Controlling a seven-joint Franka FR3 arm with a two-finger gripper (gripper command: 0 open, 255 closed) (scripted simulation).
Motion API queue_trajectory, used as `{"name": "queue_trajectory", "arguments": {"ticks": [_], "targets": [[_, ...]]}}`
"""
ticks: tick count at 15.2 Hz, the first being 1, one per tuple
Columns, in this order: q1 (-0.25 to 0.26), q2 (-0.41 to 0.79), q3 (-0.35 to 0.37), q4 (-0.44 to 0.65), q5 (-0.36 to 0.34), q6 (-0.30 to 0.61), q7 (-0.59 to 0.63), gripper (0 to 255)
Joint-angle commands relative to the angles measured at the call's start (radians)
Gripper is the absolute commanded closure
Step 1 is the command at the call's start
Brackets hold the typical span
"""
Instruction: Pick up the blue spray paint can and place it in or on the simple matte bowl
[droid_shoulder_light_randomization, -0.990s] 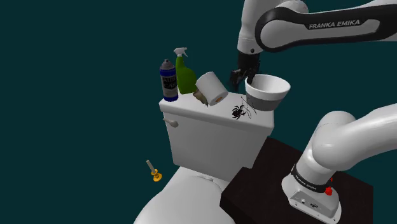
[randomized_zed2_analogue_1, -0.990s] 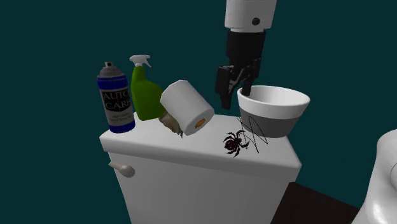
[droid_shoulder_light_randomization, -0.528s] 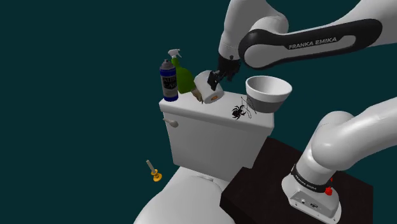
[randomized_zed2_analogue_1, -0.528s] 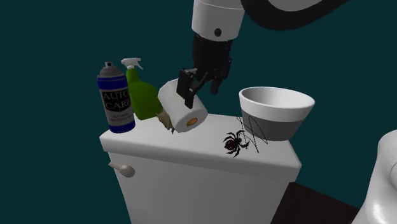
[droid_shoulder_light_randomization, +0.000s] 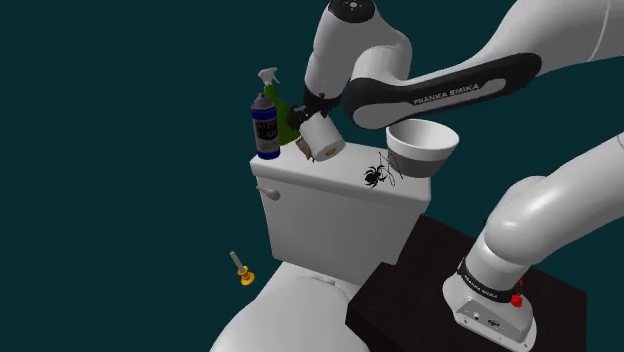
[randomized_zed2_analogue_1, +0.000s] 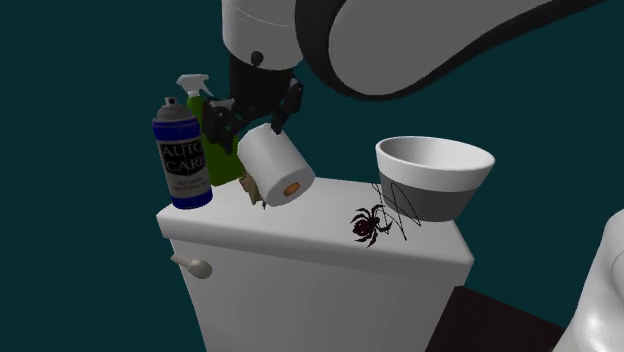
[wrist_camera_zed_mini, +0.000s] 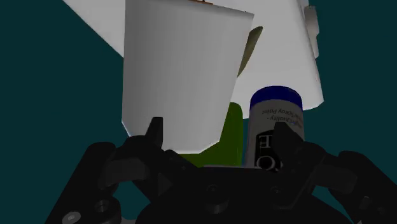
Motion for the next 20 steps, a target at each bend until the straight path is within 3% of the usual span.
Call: {"name": "queue_trajectory", "arguments": {"ticks": [1,6,10,17,20], "targets": [[-0.043,0.048,0.054,0.038,-0.083,0.048,0.083,0],[-0.160,0.170,0.211,0.170,-0.344,0.093,0.324,0],[-0.220,0.281,0.321,0.293,-0.580,0.055,0.510,0],[-0.244,0.379,0.325,0.333,-0.681,0.066,0.559,0],[-0.245,0.387,0.325,0.337,-0.689,0.067,0.563,0]]}}
